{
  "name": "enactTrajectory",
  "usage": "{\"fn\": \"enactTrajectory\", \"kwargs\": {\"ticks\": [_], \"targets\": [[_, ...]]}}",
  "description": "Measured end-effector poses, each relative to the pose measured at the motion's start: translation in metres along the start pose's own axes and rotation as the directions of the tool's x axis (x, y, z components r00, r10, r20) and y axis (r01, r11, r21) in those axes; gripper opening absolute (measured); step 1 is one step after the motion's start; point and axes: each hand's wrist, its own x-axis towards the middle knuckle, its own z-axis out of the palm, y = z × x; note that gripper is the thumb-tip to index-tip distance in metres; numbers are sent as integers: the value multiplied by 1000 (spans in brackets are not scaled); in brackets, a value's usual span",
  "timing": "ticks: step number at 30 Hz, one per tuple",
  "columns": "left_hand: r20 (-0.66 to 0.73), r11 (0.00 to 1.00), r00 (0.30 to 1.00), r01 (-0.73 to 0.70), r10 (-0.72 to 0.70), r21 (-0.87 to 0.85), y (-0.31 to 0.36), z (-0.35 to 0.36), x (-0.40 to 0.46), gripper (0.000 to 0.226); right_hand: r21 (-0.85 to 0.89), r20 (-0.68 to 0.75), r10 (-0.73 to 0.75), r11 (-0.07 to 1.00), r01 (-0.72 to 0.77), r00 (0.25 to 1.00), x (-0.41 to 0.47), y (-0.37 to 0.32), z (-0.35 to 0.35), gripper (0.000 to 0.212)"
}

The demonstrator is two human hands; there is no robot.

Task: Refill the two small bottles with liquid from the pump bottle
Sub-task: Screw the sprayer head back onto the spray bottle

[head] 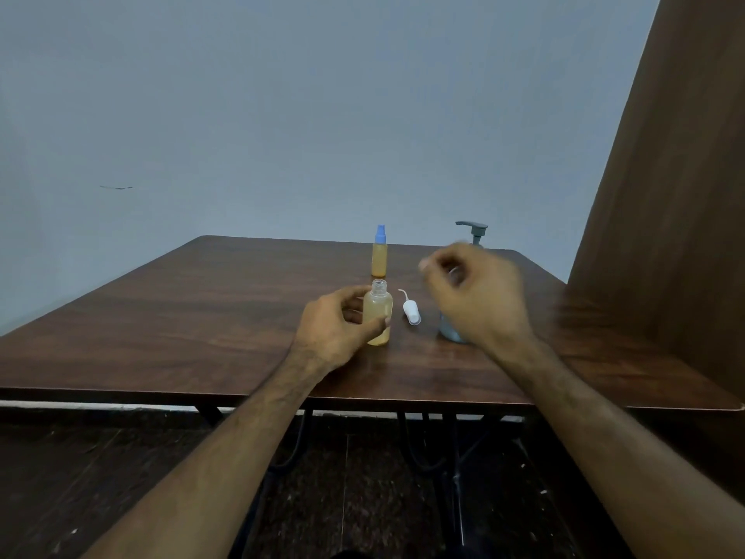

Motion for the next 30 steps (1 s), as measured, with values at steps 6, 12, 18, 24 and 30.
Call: {"fn": "enactTrajectory", "kwargs": {"ticks": [6,12,18,24,30], "targets": [[-14,999,999,-30,30,15,1,-1,-4,49,-618,517,260,773,145,815,15,-7,45,32],[-24,999,999,-36,36,15,0,0,-3,47,-686,555,296,691,227,777,22,-2,73,29],[-15,999,999,-31,31,16,0,0,-3,49,-688,519,231,685,241,823,18,-9,63,25],[-32,1000,1000,1,-1,-11,-1,1,0,46,-417,284,52,906,75,957,16,-26,-3,21],[-37,1000,999,-16,16,-4,-4,2,0,46,-66,205,-25,997,39,978,36,-46,-37,19]]}}
